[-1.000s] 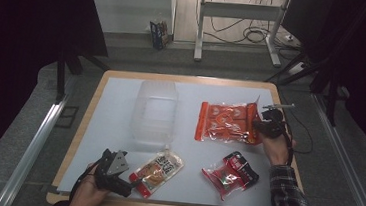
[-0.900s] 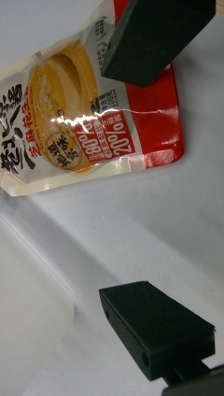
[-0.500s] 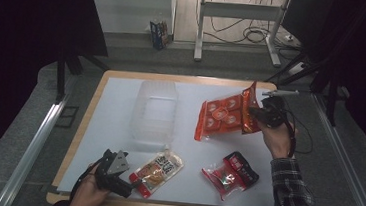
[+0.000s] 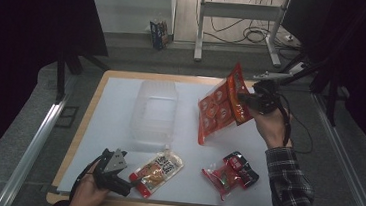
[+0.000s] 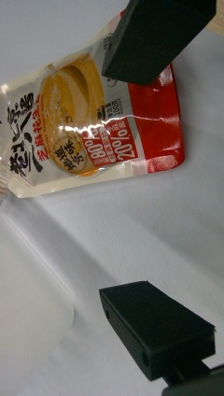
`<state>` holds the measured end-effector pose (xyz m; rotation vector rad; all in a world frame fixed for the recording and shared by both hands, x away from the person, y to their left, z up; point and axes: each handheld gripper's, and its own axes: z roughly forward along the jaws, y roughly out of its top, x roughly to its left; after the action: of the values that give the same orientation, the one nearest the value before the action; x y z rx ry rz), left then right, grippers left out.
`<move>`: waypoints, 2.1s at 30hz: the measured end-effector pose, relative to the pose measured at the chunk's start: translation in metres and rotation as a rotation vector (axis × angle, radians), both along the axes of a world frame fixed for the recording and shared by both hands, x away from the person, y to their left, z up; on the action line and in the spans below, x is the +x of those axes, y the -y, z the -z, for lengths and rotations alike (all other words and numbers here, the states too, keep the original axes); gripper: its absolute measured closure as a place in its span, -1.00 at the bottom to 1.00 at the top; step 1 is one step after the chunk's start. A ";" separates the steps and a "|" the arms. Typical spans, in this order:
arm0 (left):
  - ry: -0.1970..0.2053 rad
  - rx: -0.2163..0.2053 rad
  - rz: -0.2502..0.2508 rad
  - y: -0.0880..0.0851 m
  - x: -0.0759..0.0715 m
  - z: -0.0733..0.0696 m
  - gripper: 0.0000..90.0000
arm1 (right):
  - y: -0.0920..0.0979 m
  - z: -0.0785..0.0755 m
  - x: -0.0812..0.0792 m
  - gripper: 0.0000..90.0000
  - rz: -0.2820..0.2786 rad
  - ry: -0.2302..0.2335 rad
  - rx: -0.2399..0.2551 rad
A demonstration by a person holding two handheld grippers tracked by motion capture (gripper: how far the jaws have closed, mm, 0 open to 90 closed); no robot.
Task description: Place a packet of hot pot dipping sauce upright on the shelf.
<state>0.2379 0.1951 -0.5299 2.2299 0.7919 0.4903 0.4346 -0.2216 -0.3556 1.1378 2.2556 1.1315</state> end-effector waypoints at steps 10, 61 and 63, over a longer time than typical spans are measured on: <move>0.010 0.003 -0.003 0.000 0.000 0.000 -1.00 | -0.028 -0.024 -0.007 0.97 -0.078 0.019 -0.002; 0.035 -0.034 -0.018 -0.003 -0.002 -0.004 -1.00 | -0.164 -0.088 0.017 0.97 -0.246 0.058 0.065; 0.035 -0.034 -0.018 -0.004 -0.002 -0.004 -1.00 | -0.173 -0.089 0.019 0.97 -0.251 0.056 0.066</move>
<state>0.2360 0.1986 -0.5255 2.1787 0.7967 0.5195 0.4537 -0.0482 -0.2669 0.8505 2.3819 1.3243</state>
